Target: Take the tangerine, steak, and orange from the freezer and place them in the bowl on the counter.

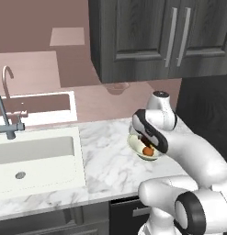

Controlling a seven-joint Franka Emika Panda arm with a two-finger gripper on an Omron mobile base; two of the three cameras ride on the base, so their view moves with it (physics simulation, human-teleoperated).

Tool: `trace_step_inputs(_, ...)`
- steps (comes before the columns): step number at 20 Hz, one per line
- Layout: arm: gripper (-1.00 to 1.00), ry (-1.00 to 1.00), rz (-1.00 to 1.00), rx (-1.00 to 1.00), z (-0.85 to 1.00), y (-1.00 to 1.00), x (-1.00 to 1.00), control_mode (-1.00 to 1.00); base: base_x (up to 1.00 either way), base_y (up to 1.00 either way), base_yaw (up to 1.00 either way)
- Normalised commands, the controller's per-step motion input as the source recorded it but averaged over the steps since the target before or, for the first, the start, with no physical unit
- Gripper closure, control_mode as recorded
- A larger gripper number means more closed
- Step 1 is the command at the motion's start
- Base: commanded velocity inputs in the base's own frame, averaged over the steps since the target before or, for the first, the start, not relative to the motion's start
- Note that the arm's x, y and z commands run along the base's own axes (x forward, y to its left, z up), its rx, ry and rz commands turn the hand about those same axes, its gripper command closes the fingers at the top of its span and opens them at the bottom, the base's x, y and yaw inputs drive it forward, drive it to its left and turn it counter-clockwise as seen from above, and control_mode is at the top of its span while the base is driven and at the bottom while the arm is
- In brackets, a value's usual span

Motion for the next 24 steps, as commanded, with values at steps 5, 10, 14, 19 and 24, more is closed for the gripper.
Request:
trace_step_inputs(5, 1.00, 0.09, 0.00, 0.00, -0.56, 0.00, 0.90, -1.00, 0.00, 0.00, 0.00)
trace_step_inputs(10, 1.00, 0.02, 0.00, 0.00, -0.49, 0.01, 0.45, -1.00, 0.00, 0.00, 0.00)
trace_step_inputs(14, 1.00, 0.00, 0.00, 0.00, -0.34, 0.05, 0.05, -1.00, 0.00, 0.00, 0.00)
trace_step_inputs(19, 1.00, 0.00, 0.00, 0.00, 0.00, 0.00, -0.14, -1.00, 0.00, 0.00, 0.00)
trace_step_inputs(24, 1.00, -0.01, 0.00, 0.00, 0.00, 0.00, -0.50, -1.00, 0.00, 0.00, 0.00)
